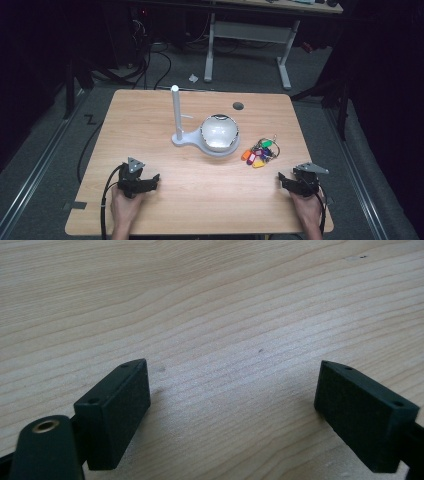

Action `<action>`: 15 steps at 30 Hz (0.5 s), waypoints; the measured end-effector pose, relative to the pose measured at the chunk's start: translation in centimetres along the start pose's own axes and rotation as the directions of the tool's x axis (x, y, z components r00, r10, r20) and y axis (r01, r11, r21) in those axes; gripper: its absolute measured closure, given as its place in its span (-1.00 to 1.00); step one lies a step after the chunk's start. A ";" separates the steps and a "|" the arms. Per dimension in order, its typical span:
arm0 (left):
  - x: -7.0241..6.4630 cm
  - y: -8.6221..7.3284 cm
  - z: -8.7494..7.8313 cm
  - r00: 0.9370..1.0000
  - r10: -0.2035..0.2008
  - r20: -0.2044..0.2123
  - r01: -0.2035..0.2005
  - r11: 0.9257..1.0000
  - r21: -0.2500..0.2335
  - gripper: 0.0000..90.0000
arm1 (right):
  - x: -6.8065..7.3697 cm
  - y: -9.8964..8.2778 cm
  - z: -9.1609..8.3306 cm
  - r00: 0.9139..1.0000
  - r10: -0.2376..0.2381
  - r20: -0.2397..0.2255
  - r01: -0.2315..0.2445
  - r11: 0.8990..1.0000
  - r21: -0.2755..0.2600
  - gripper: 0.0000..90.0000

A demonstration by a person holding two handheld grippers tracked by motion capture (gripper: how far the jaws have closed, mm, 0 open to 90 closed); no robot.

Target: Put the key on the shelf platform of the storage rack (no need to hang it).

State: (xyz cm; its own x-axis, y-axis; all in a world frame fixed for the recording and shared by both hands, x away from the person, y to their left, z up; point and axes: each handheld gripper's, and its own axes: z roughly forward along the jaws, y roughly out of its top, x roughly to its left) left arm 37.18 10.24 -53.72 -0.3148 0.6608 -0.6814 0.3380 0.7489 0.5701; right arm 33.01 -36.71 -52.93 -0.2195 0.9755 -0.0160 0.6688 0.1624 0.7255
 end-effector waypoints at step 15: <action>0.0 0.0 0.0 1.000 0.001 -0.001 -0.001 1.000 -0.002 -0.67 | 0.5 0.9 -1.0 0.999 -0.009 -0.039 0.007 0.999 -0.035 -0.08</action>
State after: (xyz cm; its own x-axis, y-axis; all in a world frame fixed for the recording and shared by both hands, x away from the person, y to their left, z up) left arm 37.19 10.25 -53.73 -0.3152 0.6615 -0.6805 0.3369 0.7483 0.5714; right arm 32.77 -36.28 -51.63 -0.2527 0.9675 0.0046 0.6420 0.1641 0.7490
